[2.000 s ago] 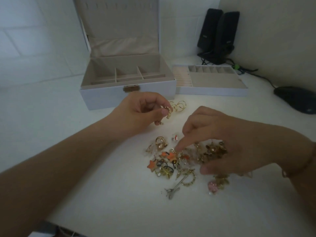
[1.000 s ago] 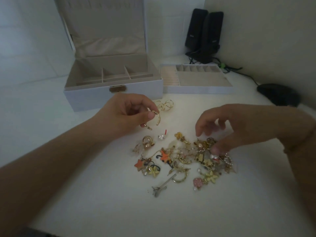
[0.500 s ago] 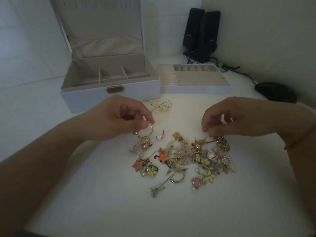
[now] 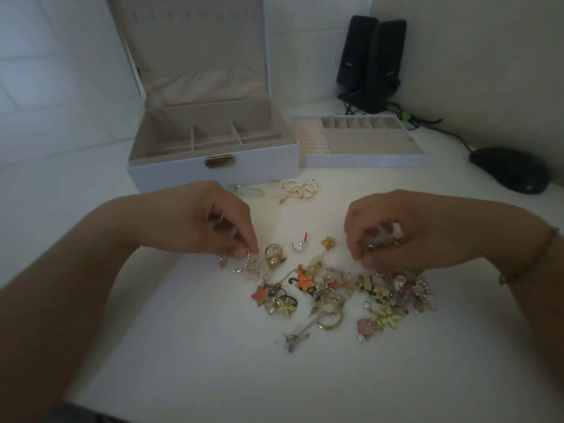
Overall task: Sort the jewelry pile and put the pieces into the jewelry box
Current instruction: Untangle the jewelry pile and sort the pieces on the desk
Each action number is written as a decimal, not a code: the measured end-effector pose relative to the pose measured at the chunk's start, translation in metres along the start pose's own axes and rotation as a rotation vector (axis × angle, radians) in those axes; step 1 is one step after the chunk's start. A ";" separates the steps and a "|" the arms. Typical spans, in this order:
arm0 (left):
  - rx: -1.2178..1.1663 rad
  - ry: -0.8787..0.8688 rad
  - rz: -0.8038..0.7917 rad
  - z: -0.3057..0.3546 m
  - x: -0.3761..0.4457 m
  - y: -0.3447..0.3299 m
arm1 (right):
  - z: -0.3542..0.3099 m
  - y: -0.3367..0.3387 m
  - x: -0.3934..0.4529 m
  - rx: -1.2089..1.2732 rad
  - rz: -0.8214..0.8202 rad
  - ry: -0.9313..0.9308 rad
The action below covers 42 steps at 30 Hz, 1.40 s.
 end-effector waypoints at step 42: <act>0.025 -0.060 0.007 0.011 0.005 -0.014 | 0.041 0.026 -0.023 0.037 -0.023 -0.255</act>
Point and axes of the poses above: each hand's wrist, its own x-axis towards the middle knuckle, its own y-axis out of the back of the hand, z = x × y, the point moved 1 cm from there along x, towards the middle knuckle, and after that the axes turned 4 degrees about -y, right-handed, at the moved point
